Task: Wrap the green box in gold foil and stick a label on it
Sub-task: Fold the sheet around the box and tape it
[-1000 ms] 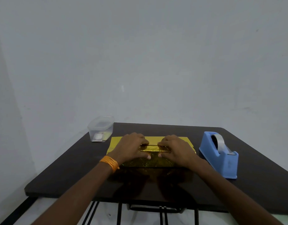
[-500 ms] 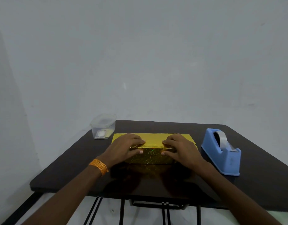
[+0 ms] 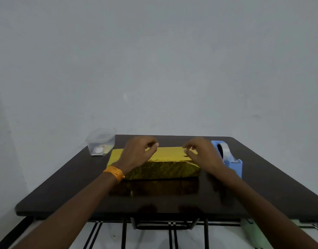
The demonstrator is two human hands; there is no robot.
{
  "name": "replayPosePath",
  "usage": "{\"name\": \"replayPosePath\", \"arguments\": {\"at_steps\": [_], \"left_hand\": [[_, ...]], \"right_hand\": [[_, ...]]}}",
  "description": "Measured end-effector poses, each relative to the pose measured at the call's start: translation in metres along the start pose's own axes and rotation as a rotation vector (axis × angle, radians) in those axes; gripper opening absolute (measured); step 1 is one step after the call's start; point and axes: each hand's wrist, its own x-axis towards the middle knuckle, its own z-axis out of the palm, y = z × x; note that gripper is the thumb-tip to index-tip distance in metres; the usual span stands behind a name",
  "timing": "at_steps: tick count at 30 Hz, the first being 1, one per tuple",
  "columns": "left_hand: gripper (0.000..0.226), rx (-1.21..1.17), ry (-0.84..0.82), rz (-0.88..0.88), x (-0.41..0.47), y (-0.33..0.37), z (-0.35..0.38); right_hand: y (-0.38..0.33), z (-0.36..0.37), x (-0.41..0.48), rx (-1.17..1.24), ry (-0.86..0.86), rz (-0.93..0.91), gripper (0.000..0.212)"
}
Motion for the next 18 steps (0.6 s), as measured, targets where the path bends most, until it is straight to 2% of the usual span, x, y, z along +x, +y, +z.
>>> {"name": "replayPosePath", "arguments": {"at_steps": [3, 6, 8, 12, 14, 18], "left_hand": [[0.015, -0.146, -0.060, -0.081, 0.025, 0.036, 0.035], [0.019, -0.277, -0.202, -0.126, 0.045, 0.073, 0.075], [0.026, -0.294, -0.320, -0.136, 0.053, 0.095, 0.103], [0.046, -0.283, -0.445, -0.118, 0.060, 0.128, 0.148], [0.051, -0.256, -0.475, -0.089, 0.061, 0.139, 0.160], [0.046, -0.200, -0.456, -0.050, 0.062, 0.147, 0.171]], "right_hand": [[0.022, -0.038, -0.007, -0.043, 0.128, 0.277, 0.014], [0.054, -0.068, -0.026, -0.051, 0.153, 0.525, 0.039], [0.070, -0.080, -0.041, -0.023, 0.123, 0.645, 0.047], [0.083, -0.085, -0.065, 0.371, 0.015, 0.858, 0.028], [0.086, -0.084, -0.066, 0.513, 0.015, 0.898, 0.028], [0.088, -0.084, -0.056, 0.574, 0.012, 0.967, 0.025]]}}
